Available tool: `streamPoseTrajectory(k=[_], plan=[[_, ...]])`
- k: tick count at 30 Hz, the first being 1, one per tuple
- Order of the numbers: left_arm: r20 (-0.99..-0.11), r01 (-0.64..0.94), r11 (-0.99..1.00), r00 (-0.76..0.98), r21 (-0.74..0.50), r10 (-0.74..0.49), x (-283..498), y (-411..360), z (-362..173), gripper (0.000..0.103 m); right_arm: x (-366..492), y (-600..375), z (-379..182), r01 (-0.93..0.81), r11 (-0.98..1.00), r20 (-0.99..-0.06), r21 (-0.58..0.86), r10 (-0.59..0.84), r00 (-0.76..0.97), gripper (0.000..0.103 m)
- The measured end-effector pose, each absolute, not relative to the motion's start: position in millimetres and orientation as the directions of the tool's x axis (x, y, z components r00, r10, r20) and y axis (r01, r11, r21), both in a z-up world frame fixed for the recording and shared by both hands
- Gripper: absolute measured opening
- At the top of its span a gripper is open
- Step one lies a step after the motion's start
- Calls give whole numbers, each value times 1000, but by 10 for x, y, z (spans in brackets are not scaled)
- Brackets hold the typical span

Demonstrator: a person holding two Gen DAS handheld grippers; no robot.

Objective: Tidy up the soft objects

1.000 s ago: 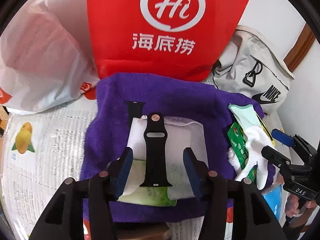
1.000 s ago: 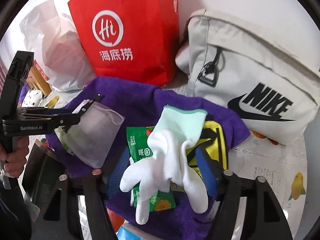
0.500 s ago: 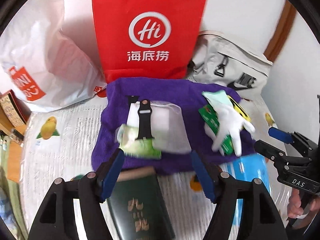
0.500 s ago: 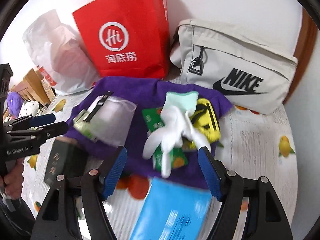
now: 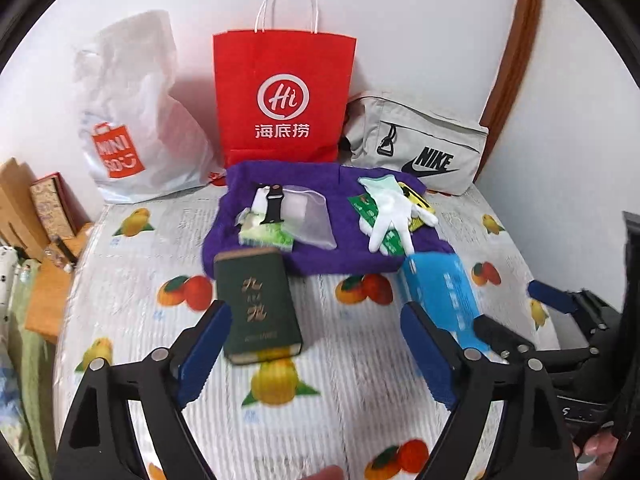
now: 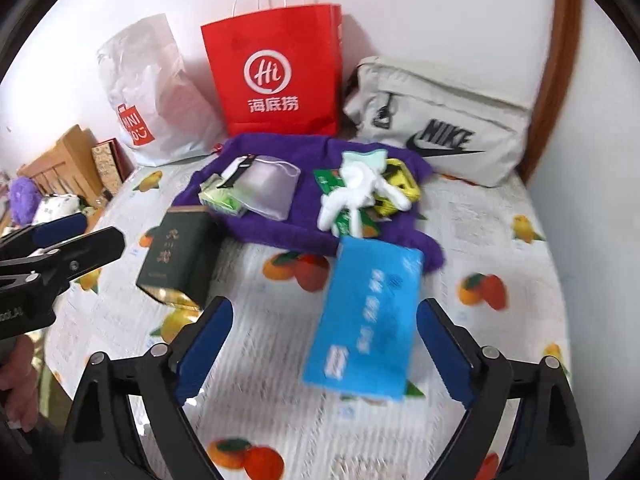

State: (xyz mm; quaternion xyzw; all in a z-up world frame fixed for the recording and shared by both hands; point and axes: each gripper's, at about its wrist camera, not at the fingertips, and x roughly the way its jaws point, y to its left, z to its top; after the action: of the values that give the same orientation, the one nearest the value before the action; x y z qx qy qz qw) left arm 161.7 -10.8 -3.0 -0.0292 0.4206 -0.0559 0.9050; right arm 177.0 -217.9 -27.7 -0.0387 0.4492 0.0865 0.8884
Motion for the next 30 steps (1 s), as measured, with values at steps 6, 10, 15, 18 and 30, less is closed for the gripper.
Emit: streamPoseTrajectory(k=[6,10,15,18,30], plan=[[-733,32,999,679,-20,-37,1068,-131,9,92,1208,-2346,-153,-157,987,-773,41,131,620,98],[-717,21,999,696,-34,-39,720,-101,27,92,906,-2443,-107,-139,989,-759,46,125,639,98],[-707,28,998,706,-47,-53,455,-128,6,92,590,-2555,-19,-105,994,-724,37,99,683,98],[-706,35,999,707,-40,-53,322,-180,3,92,431,-2610,28,-108,993,-713,49,110,692,98],[-684,44,998,728,-36,-57,77,-228,135,92,110,-2523,107,-134,991,-692,20,111,713,98]])
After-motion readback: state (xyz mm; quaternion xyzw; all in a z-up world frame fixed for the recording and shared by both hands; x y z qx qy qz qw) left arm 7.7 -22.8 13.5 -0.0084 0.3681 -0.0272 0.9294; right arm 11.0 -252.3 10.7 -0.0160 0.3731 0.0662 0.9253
